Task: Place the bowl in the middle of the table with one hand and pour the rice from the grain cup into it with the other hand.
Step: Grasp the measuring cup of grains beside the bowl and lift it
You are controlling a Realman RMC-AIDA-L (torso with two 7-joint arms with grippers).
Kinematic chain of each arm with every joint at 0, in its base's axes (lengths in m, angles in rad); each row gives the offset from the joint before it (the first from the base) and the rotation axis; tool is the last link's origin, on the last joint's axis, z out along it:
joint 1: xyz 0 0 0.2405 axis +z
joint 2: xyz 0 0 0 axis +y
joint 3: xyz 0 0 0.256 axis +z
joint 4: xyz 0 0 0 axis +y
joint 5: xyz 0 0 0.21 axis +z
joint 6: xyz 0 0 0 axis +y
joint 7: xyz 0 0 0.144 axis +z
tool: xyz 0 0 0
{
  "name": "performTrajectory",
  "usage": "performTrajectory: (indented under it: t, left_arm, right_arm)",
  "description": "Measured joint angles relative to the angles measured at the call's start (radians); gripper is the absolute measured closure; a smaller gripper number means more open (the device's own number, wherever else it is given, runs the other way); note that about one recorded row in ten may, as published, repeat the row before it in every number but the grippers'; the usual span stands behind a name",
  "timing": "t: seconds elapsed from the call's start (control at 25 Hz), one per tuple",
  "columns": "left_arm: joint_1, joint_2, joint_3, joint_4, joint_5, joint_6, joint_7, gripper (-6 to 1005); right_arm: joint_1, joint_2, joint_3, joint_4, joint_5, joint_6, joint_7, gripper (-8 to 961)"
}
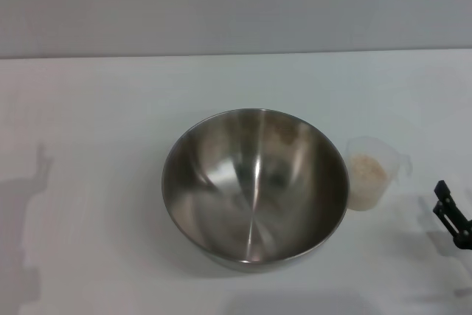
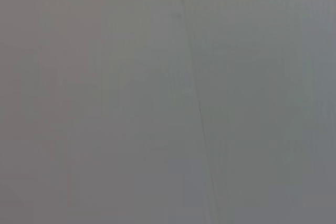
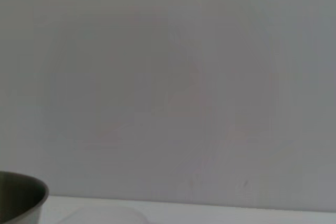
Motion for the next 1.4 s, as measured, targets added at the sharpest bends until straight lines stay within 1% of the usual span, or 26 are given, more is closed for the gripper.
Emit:
performTrajectory:
  t: [0.6, 1.04, 1.4]
  left_arm:
    - [0.0, 0.0, 0.019, 0.013, -0.002, -0.008, -0.011, 170]
    - [0.0, 0.0, 0.026, 0.016, -0.007, -0.009, -0.013, 170]
    - [0.004, 0.0, 0.026, 0.018, -0.006, -0.01, -0.013, 170]
  right_arm:
    - [0.074, -0.003, 0.003, -0.001, 0.005, 0.113, 0.011, 135]
    - [0.082, -0.003, 0.004, 0.0, 0.002, 0.126, 0.012, 136]
    - [0.108, -0.001, -0.004, 0.011, 0.001, 0.181, 0.013, 136]
